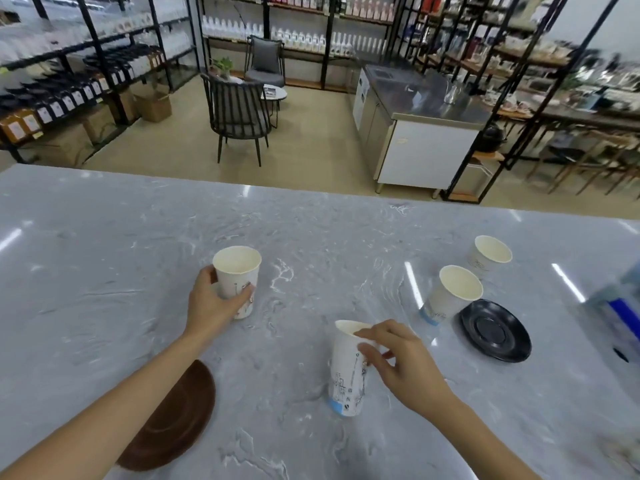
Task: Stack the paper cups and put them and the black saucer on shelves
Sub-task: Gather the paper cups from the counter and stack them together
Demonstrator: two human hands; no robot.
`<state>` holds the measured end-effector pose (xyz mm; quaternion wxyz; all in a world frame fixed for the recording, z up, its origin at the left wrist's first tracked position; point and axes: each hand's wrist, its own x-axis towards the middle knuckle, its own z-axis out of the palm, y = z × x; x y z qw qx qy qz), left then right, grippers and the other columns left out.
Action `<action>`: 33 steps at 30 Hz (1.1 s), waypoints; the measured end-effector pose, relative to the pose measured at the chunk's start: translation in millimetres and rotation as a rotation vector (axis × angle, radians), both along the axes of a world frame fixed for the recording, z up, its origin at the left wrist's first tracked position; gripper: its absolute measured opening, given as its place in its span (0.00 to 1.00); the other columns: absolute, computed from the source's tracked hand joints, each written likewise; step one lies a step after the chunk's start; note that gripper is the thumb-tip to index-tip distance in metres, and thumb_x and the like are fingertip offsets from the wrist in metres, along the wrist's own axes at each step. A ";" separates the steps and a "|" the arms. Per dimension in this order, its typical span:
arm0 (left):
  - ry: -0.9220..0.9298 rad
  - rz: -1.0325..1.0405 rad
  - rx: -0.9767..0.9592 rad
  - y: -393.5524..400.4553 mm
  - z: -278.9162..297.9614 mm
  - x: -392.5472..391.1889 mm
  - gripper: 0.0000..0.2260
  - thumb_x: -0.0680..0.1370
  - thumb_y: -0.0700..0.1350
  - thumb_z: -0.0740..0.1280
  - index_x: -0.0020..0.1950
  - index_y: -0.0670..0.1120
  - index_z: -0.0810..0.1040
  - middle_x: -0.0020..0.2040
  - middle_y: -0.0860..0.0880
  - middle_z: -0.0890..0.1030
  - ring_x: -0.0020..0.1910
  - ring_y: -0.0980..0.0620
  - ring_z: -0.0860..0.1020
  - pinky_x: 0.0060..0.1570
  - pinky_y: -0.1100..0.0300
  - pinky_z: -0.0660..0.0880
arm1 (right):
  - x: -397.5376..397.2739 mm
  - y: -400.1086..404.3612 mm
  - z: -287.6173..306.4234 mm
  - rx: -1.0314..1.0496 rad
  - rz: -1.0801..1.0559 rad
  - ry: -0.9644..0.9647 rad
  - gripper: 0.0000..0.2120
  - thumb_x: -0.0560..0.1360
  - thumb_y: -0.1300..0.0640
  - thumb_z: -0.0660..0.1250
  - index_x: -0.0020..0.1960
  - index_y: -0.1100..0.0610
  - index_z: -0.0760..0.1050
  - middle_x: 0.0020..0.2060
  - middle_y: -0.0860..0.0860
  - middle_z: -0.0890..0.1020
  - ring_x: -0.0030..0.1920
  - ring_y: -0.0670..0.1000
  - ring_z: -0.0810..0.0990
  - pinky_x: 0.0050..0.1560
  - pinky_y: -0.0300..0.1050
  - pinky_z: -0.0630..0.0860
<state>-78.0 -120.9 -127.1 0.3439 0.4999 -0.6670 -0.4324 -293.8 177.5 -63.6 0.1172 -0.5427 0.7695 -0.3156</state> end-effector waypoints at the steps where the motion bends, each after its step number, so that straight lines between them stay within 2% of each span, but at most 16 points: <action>1: -0.018 -0.061 -0.001 6.7 1.8 1.2 0.35 0.69 0.52 0.83 0.71 0.48 0.71 0.63 0.54 0.77 0.60 0.52 0.75 0.52 0.60 0.74 | 4.2 2.0 -0.4 -0.014 -0.030 0.008 0.11 0.81 0.53 0.67 0.62 0.48 0.82 0.51 0.44 0.78 0.51 0.47 0.80 0.48 0.45 0.81; 4: -0.040 -0.232 -0.020 27.5 8.3 4.3 0.30 0.67 0.51 0.84 0.64 0.54 0.73 0.57 0.58 0.79 0.54 0.55 0.78 0.45 0.69 0.72 | 15.1 6.3 0.7 -0.050 -0.123 0.071 0.10 0.80 0.53 0.68 0.60 0.48 0.83 0.52 0.46 0.77 0.52 0.49 0.79 0.48 0.49 0.82; 7: -0.045 -0.365 -0.054 49.1 18.0 7.4 0.30 0.66 0.53 0.84 0.62 0.57 0.72 0.55 0.65 0.78 0.54 0.62 0.79 0.46 0.70 0.72 | 23.4 10.7 6.0 -0.050 -0.184 0.117 0.10 0.79 0.54 0.71 0.59 0.48 0.84 0.52 0.48 0.76 0.53 0.49 0.78 0.49 0.48 0.81; 10: -0.080 -0.459 -0.124 66.6 24.4 9.5 0.33 0.63 0.61 0.82 0.63 0.59 0.72 0.56 0.62 0.78 0.55 0.63 0.79 0.48 0.67 0.73 | 30.3 16.9 11.5 -0.034 -0.202 0.116 0.10 0.78 0.54 0.72 0.59 0.48 0.85 0.50 0.47 0.76 0.49 0.48 0.79 0.46 0.46 0.81; 12: -0.098 -0.507 -0.140 75.8 27.3 11.0 0.34 0.61 0.66 0.79 0.63 0.59 0.73 0.57 0.60 0.78 0.55 0.63 0.79 0.49 0.65 0.75 | 35.0 22.0 13.9 -0.041 -0.212 0.094 0.10 0.78 0.55 0.72 0.58 0.48 0.85 0.48 0.46 0.76 0.45 0.48 0.80 0.43 0.40 0.81; 15: -0.126 -0.566 -0.141 88.0 26.8 15.0 0.36 0.60 0.66 0.78 0.65 0.58 0.74 0.58 0.58 0.79 0.55 0.62 0.79 0.49 0.63 0.76 | 40.5 31.5 17.9 -0.068 -0.232 0.069 0.09 0.77 0.57 0.73 0.57 0.50 0.86 0.47 0.46 0.77 0.45 0.45 0.80 0.42 0.32 0.79; 21: -0.195 -0.616 -0.146 118.8 27.7 32.4 0.34 0.63 0.64 0.78 0.65 0.57 0.74 0.57 0.59 0.77 0.56 0.61 0.77 0.48 0.67 0.72 | 47.8 55.4 46.3 -0.156 -0.253 0.091 0.09 0.77 0.57 0.73 0.56 0.50 0.86 0.48 0.45 0.77 0.47 0.45 0.81 0.44 0.37 0.82; 25: -0.258 -0.621 -0.163 145.2 33.3 42.1 0.34 0.65 0.62 0.79 0.67 0.56 0.75 0.56 0.62 0.75 0.55 0.62 0.77 0.49 0.69 0.70 | 46.3 70.4 77.2 -0.262 -0.217 0.141 0.09 0.77 0.56 0.73 0.56 0.50 0.86 0.48 0.46 0.77 0.50 0.42 0.79 0.43 0.31 0.80; 29: -0.285 -0.624 -0.182 178.0 44.3 44.6 0.36 0.64 0.67 0.76 0.68 0.56 0.75 0.57 0.60 0.77 0.55 0.61 0.77 0.50 0.67 0.72 | 42.8 83.8 103.6 -0.368 -0.181 0.164 0.09 0.77 0.55 0.72 0.56 0.51 0.86 0.50 0.46 0.77 0.53 0.40 0.78 0.44 0.25 0.77; 33: -0.245 -0.610 -0.191 222.7 56.0 40.7 0.34 0.64 0.65 0.77 0.68 0.56 0.76 0.57 0.61 0.77 0.54 0.64 0.77 0.45 0.72 0.72 | 37.7 101.2 119.1 -0.454 -0.140 0.138 0.08 0.76 0.58 0.74 0.55 0.52 0.86 0.48 0.46 0.77 0.52 0.40 0.78 0.42 0.24 0.74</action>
